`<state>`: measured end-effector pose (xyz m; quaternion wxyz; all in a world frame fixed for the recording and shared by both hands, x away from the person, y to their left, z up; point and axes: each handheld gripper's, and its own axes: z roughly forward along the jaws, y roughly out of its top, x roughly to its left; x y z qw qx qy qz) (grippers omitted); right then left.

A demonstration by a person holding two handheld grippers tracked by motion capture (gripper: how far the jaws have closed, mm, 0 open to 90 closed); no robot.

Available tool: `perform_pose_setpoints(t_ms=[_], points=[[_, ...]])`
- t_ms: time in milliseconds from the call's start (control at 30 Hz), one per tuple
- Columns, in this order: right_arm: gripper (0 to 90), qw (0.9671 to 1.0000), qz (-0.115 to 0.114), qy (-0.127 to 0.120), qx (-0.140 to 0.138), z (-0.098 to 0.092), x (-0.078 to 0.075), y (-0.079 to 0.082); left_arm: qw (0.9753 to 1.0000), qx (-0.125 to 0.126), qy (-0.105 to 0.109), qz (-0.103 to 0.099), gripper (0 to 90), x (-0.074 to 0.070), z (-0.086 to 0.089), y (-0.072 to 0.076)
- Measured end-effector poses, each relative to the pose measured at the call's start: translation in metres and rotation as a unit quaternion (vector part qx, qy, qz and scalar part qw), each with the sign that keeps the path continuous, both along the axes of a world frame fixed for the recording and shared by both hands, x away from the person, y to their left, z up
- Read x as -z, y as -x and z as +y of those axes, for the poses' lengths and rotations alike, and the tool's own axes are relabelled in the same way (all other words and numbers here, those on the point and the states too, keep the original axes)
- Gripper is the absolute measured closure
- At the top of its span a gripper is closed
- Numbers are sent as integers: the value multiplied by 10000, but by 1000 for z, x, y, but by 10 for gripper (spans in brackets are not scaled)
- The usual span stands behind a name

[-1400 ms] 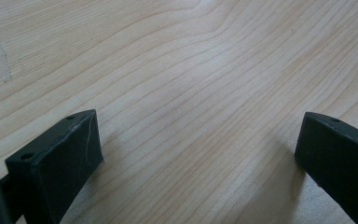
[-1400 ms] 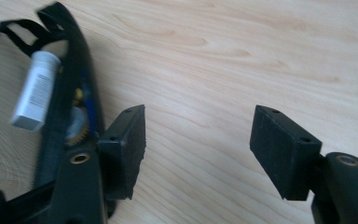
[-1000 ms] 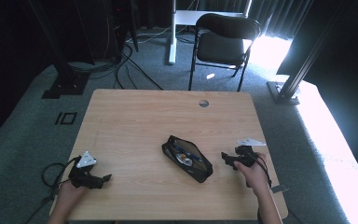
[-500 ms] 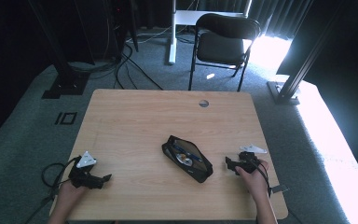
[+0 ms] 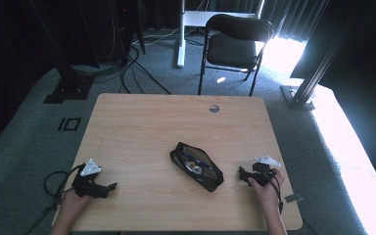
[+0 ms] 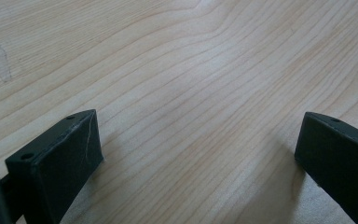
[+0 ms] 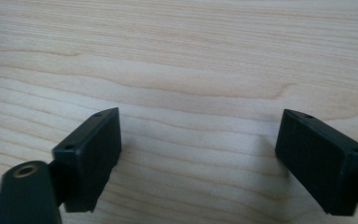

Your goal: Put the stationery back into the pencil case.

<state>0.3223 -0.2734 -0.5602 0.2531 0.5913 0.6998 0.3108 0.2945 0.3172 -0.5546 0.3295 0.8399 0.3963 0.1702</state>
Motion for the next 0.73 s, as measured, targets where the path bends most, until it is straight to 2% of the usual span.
perform_pose_setpoints(t_ms=[733], points=[[116, 10000, 16, -2, 30, 1, 0, 2, 10000, -1, 2, 0, 7, 0, 0, 0]])
